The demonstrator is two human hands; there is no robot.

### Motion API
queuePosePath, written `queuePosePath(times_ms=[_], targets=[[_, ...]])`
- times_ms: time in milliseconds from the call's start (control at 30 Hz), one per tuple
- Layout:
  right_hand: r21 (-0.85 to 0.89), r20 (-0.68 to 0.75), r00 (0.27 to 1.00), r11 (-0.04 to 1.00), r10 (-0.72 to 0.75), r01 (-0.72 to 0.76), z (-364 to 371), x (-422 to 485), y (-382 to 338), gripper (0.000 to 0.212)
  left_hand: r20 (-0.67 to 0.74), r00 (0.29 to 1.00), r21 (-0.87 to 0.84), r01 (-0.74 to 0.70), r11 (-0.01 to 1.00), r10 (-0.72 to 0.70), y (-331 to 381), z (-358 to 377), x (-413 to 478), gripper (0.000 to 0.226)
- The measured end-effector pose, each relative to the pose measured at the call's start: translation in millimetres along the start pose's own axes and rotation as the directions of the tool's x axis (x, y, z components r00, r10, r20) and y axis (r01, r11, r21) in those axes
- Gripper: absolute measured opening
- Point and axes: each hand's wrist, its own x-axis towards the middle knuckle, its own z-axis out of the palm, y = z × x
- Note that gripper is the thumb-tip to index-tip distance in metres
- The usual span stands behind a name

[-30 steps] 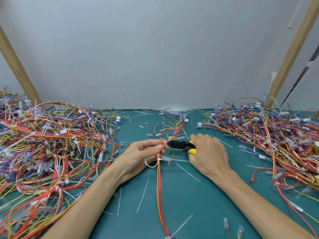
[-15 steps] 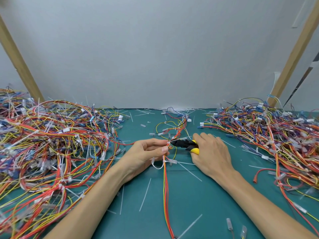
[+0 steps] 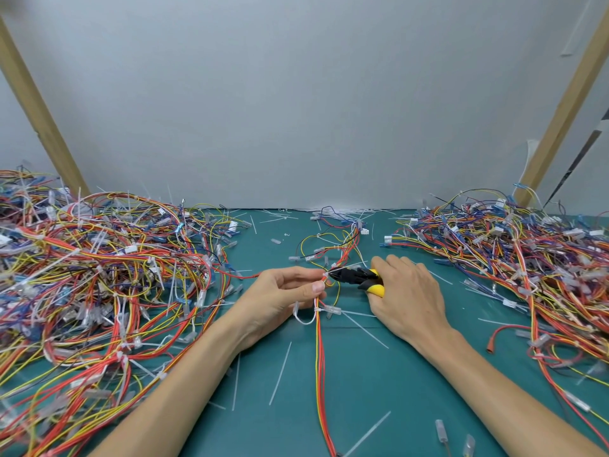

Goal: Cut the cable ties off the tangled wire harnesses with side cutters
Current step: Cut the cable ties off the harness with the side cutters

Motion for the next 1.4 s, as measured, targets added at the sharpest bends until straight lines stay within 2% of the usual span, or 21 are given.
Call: queuePosePath(times_ms=[633, 867, 967, 1200, 1267, 1333, 1400], targets=[[0.016, -0.005, 1.000, 1.000, 0.001, -0.001, 2.0, 0.7, 2.1, 0.018, 0.034, 0.999, 0.007, -0.009, 1.000, 0.009, -3.4, -3.5, 2.9, 0.036], [0.018, 0.026, 0.999, 0.999, -0.046, 0.045, 1.8, 1.4, 2.3, 0.015, 0.056, 0.998, 0.074, -0.021, 0.997, 0.017, -5.9, -5.7, 4.7, 0.035], [0.018, 0.029, 0.998, 0.998, -0.056, 0.056, -0.3, 1.7, 1.4, 0.021, 0.061, 0.998, 0.080, -0.026, 0.996, 0.021, -6.0, -6.9, 5.1, 0.034], [0.015, 0.057, 0.998, 1.000, -0.017, 0.016, -2.4, 1.7, 0.0, 0.021, 0.072, 0.997, 0.072, -0.017, 0.997, 0.012, -4.5, -7.2, 3.8, 0.037], [0.033, 0.061, 0.998, 0.999, 0.003, -0.005, -2.5, 1.4, -0.5, 0.019, 0.080, 0.997, 0.060, 0.003, 0.998, -0.007, -2.7, -7.2, 3.7, 0.039], [0.066, 0.060, 0.998, 0.998, 0.017, -0.021, -2.4, 1.2, -0.4, 0.016, 0.102, 0.991, 0.060, 0.079, 0.995, -0.085, -0.2, -6.6, 3.0, 0.045], [0.083, 0.055, 0.998, 0.996, 0.017, -0.022, -2.4, 1.0, -0.1, 0.016, 0.120, 0.979, 0.101, 0.153, 0.983, -0.164, 1.8, -6.0, 2.2, 0.041]])
